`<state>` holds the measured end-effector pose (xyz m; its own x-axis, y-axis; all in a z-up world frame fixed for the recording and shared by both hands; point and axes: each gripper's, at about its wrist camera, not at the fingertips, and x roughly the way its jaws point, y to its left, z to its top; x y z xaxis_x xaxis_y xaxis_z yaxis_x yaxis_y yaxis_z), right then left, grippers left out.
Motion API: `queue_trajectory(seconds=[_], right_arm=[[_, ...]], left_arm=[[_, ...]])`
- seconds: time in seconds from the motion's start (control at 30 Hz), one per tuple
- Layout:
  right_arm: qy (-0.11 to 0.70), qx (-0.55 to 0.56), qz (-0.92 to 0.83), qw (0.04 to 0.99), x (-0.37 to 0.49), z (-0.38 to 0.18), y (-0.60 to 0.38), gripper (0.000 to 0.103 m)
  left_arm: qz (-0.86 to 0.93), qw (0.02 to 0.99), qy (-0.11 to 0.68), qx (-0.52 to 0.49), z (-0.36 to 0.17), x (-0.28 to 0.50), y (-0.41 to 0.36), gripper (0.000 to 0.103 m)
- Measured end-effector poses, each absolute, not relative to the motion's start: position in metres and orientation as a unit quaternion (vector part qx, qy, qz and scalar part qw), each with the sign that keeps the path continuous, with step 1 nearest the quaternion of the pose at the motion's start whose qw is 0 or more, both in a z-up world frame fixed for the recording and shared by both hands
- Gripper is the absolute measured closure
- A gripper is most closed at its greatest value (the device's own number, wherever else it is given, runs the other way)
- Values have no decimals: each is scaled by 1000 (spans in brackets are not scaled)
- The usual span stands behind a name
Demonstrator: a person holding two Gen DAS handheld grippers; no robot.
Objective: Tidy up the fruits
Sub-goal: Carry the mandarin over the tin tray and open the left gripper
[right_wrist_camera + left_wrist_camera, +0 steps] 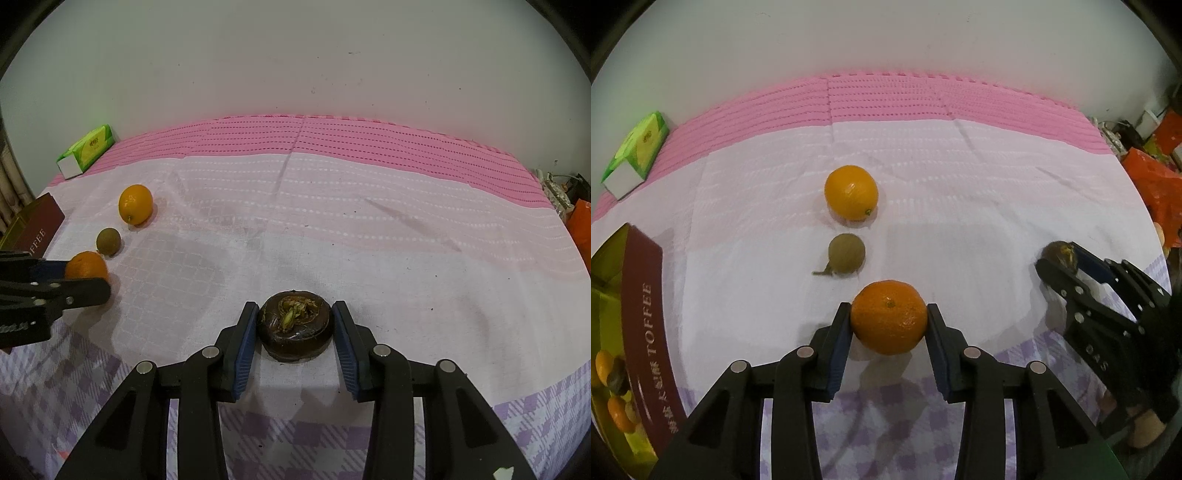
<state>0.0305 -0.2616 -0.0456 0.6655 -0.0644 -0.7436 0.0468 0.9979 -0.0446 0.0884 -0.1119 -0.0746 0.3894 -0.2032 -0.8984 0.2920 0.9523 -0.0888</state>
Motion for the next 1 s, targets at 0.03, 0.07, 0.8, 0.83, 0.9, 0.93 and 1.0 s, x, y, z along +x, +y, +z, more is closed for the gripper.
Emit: queue_trajectory(seconds=[0.03, 0.07, 0.8, 0.83, 0.9, 0.93, 1.0], right_arm=[[408, -11, -31, 912, 30, -45, -262, 65], [408, -11, -31, 912, 31, -46, -262, 65], [408, -12, -32, 912, 32, -46, -259, 65], [408, -12, -32, 912, 32, -46, -259, 65], [408, -13, -32, 912, 32, -46, -259, 65], [408, -12, -32, 912, 31, -46, -260, 65], [408, -13, -33, 912, 31, -46, -260, 65]], left_arm=[[-149, 833, 532, 41, -74, 86, -110, 63], [-148, 833, 532, 40, -73, 83, -108, 63], [-83, 862, 499, -3, -27, 69, -25, 63], [-75, 864, 497, -6, -24, 70, -17, 63], [-64, 867, 495, -11, -20, 71, -4, 63], [-57, 868, 493, -14, -18, 71, 3, 63], [-42, 871, 489, -22, -14, 72, 19, 63]])
